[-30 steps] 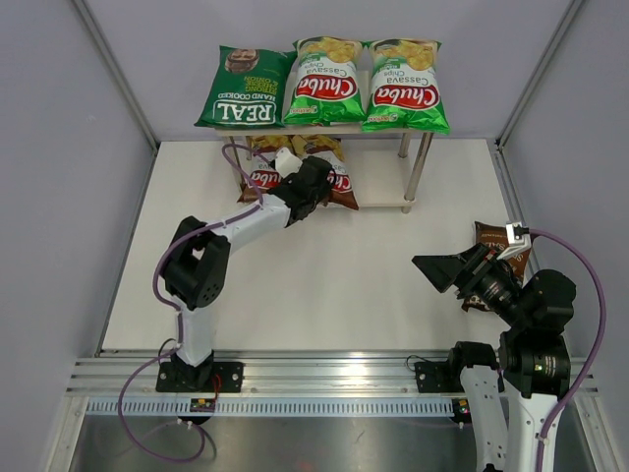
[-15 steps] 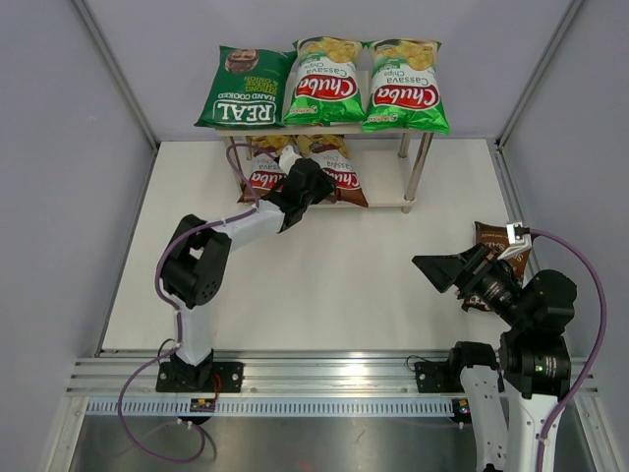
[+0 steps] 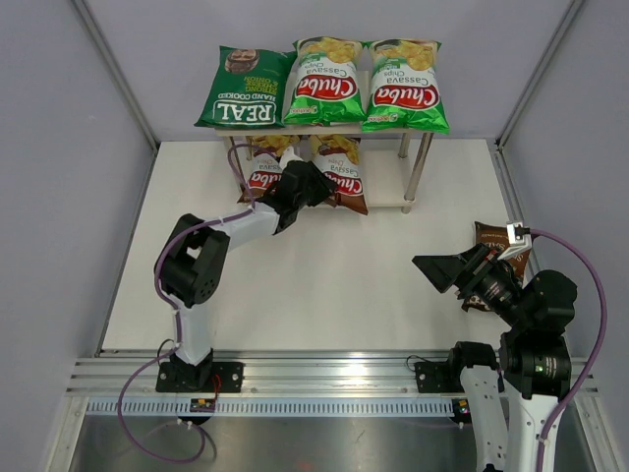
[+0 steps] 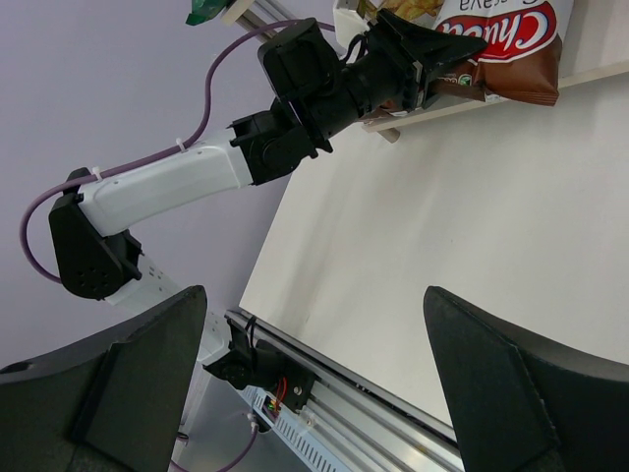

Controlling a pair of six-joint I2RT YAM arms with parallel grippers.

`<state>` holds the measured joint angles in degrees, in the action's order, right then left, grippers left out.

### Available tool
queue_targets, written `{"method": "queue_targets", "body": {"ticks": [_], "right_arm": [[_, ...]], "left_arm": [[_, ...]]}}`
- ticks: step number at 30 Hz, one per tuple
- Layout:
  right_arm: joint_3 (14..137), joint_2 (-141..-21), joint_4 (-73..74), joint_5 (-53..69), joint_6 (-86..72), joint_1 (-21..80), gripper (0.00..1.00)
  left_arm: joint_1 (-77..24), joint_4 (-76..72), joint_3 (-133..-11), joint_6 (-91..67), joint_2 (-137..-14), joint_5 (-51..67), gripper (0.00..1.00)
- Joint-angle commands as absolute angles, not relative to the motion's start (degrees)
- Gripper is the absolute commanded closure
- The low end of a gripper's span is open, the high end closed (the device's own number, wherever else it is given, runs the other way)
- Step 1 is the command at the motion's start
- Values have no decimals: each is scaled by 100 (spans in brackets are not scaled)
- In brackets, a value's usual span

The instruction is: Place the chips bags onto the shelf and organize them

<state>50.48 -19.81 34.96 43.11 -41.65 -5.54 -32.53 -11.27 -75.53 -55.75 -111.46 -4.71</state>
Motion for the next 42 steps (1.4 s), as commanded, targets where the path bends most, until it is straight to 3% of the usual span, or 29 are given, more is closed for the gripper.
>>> {"method": "queue_targets", "body": {"ticks": [1,3,7,8,19,21,28,36,41,42], "right_arm": [[5265,-1960,3331,4403,-4192,-501,1],[5256,-1951,3331,4412,-4210,-501,1],[5256,-1951,3322,4412,-4210,-501,0],[5247,-1960,3314,4412,-4219,-501,0],[5238,-1934,3287,4421,-4254,-501,1],[5221,-1934,3278,4421,-4263,-501,1],[5221,-1942,3261,4456,-4298,-501,1],[5203,-1942,3234,4474,-4307,-501,1],[5177,-1960,3173,4500,-4333,-501,0],[5177,-1960,3173,4500,-4350,-501,1]], "left_arm": [[-3138,-1011,-7208,-5581,-10951,-430,80],[-3068,-801,-7259,-5625,-10934,-492,77],[-3050,-484,-7199,-5687,-10776,-755,50],[-3050,-457,-7163,-5687,-10741,-773,39],[-3340,624,-7435,-5459,-10318,-1828,19],[-3349,868,-7593,-5371,-10397,-1828,12],[-3594,1642,-8015,-5256,-10292,-2485,11],[-3779,2338,-8446,-4730,-10125,-3093,2],[-3937,2032,-8429,-4203,-9941,-2963,3],[-3955,1656,-8411,-3827,-9949,-2831,9]]}}
